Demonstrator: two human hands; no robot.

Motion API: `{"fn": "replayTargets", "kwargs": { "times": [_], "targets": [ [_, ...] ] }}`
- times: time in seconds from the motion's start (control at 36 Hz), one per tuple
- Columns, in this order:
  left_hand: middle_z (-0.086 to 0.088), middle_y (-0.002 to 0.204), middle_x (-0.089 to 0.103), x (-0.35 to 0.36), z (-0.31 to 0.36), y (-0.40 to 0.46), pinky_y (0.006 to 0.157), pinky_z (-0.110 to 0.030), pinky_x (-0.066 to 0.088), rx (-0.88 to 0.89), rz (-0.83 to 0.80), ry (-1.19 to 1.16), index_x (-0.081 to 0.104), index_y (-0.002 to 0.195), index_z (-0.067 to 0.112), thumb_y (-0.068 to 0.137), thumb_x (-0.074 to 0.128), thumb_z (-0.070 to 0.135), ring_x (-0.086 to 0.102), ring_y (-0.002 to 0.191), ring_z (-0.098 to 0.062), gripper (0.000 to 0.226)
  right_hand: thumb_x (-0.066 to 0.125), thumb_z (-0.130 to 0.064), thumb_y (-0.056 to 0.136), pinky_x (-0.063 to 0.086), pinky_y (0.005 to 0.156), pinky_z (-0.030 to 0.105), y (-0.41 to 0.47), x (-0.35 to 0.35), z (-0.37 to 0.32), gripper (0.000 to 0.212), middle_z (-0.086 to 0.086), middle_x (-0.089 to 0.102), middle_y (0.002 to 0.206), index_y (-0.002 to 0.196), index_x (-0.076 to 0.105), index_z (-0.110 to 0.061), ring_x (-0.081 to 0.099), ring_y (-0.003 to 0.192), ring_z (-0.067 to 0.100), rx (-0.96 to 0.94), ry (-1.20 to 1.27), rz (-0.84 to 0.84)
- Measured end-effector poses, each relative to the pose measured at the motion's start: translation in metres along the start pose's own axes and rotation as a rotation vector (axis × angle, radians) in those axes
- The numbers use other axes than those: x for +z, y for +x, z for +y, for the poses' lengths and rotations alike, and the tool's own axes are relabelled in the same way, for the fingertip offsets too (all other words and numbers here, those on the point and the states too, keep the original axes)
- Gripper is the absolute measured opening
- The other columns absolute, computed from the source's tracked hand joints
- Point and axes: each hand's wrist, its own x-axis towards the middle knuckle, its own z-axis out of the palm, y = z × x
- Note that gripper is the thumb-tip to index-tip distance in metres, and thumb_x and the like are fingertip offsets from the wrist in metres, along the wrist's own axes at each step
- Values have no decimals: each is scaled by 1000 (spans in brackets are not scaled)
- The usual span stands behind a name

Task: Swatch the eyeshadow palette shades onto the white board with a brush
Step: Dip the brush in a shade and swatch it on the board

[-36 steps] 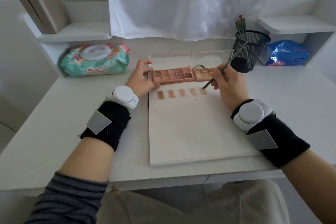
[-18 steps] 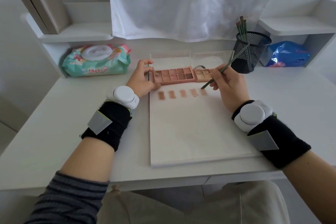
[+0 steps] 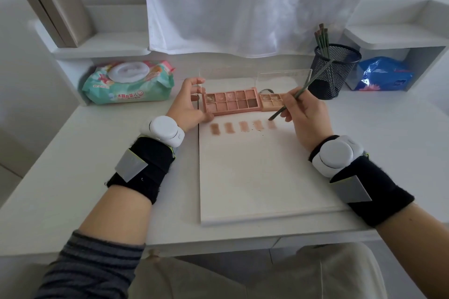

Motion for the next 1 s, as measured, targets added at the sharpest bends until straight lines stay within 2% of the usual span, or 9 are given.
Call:
{"fn": "replayTargets", "kwargs": {
  "times": [0.08, 0.17, 0.25, 0.39, 0.5, 0.72, 0.81, 0.92, 1.0],
  "targets": [
    [-4, 112, 46, 0, 3, -1, 87, -26, 44, 12, -1, -16, 37, 129, 16, 64, 73, -13, 49, 101, -16, 80, 47, -16, 96, 46, 64, 25, -1, 0, -2, 24, 2, 57, 64, 75, 51, -29, 54, 66, 20, -3, 29, -7],
    [-3, 111, 44, 0, 7, -4, 71, -14, 47, 8, -1, -33, 36, 130, 15, 65, 72, -15, 53, 90, -9, 80, 48, -19, 95, 45, 65, 28, -1, 0, -1, 21, 0, 57, 61, 75, 52, -24, 53, 61, 14, 34, -2, -29],
    [-2, 112, 42, 1, 9, -5, 65, -15, 48, -15, -8, -79, 34, 131, 14, 66, 68, -19, 55, 83, -14, 81, 47, -20, 95, 45, 64, 36, -1, -2, -4, 20, 0, 56, 59, 76, 53, -21, 52, 63, 18, 36, 3, 6],
    [-2, 113, 41, -2, 11, -4, 69, -22, 50, -38, -19, -118, 32, 135, 14, 66, 69, -19, 56, 73, -12, 85, 46, -12, 96, 42, 56, 16, -1, -8, -12, 23, -1, 56, 64, 76, 49, -24, 52, 53, 1, 38, 182, 204],
    [7, 103, 43, -6, 13, -2, 69, -17, 51, -44, -7, -149, 32, 136, 14, 67, 70, -18, 56, 74, -10, 85, 50, -11, 94, 44, 59, 17, 4, -13, -13, 21, -1, 54, 66, 77, 52, -23, 51, 56, 2, 36, 243, 245],
    [-1, 112, 44, -9, 15, -1, 80, -30, 53, -43, 0, -210, 37, 136, 15, 66, 69, -20, 60, 77, -14, 84, 57, -8, 91, 48, 58, 17, 16, -25, -13, 18, -11, 62, 56, 78, 58, -21, 58, 55, 4, 75, 256, 169],
    [0, 111, 45, -9, 15, -2, 89, -40, 51, -53, -10, -216, 38, 136, 16, 67, 68, -20, 61, 77, -18, 83, 56, -9, 91, 45, 53, 13, 19, -27, -18, 12, -6, 63, 61, 81, 59, -16, 57, 53, 1, 87, 266, 133],
    [6, 107, 46, -9, 16, -4, 90, -40, 50, -65, -19, -246, 39, 137, 17, 69, 65, -22, 62, 78, -17, 83, 52, -12, 93, 45, 52, 12, 26, -27, -23, 11, 5, 62, 74, 95, 60, -4, 56, 53, 0, 98, 220, 70],
    [-1, 116, 46, -9, 17, -5, 93, -40, 51, -58, -30, -238, 42, 135, 21, 67, 67, -21, 62, 89, -22, 84, 49, -14, 95, 44, 51, 14, 32, -26, -26, 15, 4, 63, 74, 90, 61, -8, 55, 53, 3, 134, 210, 25]
  ]
}}
